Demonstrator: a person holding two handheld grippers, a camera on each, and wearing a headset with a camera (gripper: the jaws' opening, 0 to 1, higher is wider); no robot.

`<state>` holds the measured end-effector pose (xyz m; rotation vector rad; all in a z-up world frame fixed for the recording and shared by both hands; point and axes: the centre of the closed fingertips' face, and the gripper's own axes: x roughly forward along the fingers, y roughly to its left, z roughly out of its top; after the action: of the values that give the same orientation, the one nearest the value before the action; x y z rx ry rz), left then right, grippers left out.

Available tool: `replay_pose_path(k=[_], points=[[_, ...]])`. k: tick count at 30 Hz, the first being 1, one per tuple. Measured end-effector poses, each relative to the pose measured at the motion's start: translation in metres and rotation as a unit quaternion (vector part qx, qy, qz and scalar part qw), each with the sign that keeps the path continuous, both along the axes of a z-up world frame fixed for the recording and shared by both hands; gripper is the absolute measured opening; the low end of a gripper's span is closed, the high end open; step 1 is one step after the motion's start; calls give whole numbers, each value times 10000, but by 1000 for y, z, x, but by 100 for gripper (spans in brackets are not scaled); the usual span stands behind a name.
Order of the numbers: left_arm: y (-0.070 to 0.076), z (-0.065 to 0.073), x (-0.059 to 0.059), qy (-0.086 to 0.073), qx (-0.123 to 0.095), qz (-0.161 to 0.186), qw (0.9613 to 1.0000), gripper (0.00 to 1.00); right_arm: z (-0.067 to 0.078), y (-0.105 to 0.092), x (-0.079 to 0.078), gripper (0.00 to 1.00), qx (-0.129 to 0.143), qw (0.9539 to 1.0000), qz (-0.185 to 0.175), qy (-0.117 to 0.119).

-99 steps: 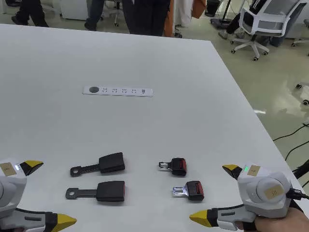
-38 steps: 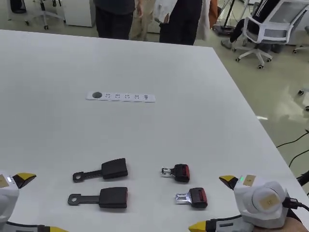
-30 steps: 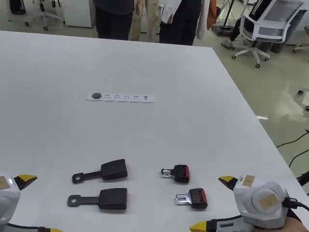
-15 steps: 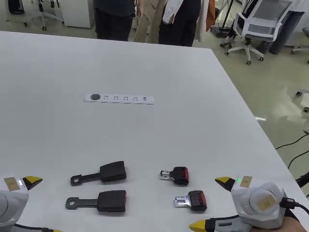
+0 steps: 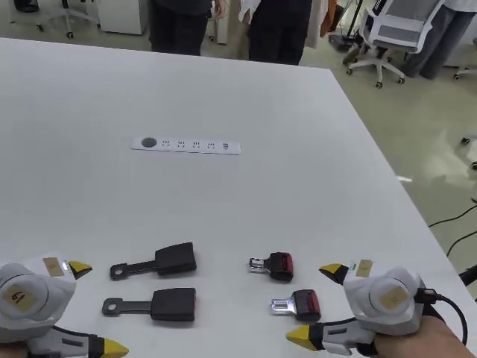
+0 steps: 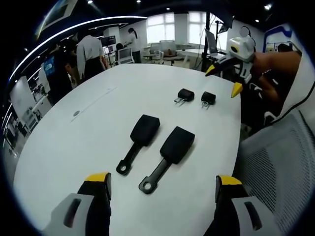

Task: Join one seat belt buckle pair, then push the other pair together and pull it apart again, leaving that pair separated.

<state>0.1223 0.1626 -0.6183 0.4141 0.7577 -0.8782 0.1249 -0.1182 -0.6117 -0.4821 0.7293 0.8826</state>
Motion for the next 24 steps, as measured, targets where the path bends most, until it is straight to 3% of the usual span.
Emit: replay_pose_path(k=[13,24], points=[[-28,-18,5,256,22,-521,9983,77,-22,5,17,69,-240,9987,425,153],[-48,-31,15,272,160,-1053,9939,67,-41,2,21,59,-485,9945,812,440]])
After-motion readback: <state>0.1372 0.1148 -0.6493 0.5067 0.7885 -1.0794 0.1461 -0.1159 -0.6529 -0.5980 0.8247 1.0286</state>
